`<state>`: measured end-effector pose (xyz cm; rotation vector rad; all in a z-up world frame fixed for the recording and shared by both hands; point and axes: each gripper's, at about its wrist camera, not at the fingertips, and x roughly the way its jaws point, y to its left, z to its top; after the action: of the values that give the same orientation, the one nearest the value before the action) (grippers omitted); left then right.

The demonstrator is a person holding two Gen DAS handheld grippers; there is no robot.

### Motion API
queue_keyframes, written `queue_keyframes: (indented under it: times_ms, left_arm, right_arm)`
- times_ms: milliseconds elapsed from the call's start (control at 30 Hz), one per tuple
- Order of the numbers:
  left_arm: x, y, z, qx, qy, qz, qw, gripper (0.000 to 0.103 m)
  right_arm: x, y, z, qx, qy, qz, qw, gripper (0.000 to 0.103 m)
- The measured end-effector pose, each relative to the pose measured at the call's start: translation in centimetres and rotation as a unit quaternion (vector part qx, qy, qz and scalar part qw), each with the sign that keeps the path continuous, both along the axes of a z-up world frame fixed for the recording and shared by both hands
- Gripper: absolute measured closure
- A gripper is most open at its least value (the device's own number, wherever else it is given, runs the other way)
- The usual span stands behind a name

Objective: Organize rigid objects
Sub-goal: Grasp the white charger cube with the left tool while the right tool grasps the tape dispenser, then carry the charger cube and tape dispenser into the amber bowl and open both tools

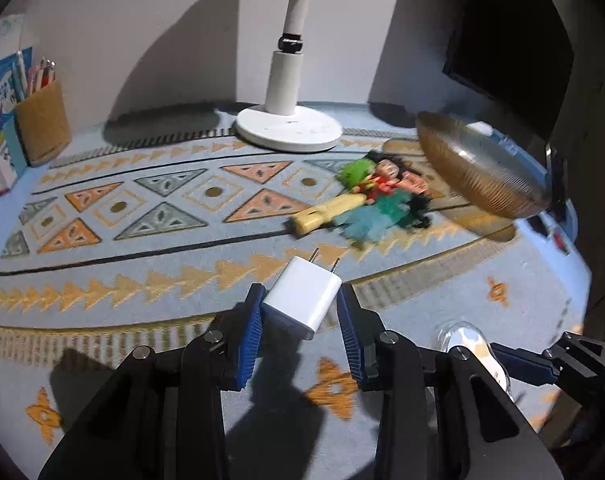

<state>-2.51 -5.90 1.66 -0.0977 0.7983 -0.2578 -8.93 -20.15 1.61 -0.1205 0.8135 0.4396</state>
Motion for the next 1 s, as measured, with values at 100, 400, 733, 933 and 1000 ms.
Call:
queue_keyframes:
  times_ms: [100,400,733,933,1000]
  left_arm:
    - [-0.2,-1.1,2.7,0.005,-0.031,-0.01,0.9995,0.07]
    - [1.7,-7.3,14.0,-0.02,-0.136,-0.083,0.987,0.07]
    - [5.4,-14.9,17.4,-0.051,-0.161,-0.119,0.9785,0.07]
    - [10.8,-20.1,10.5,-0.018,-0.076,-0.131,0.9882,0.07]
    - [11.7,-21.4,8.4,-0.003,-0.056,-0.134,0.9893,0.07]
  right_arm:
    - [0.3,-2.3,2.4,0.025,-0.016,-0.024,0.999,0.061]
    - [2.4,-14.9,13.5,0.032,-0.135,-0.188,0.972,0.061]
    - [5.4,-23.5,18.8,0.028,-0.174,-0.293,0.94,0.061]
    - [12.0,-25.3,11.8,0.012,-0.042,-0.321,0.946,0.061]
    - [13.4,-25.8,10.1,0.012,-0.017,-0.324,0.946,0.061]
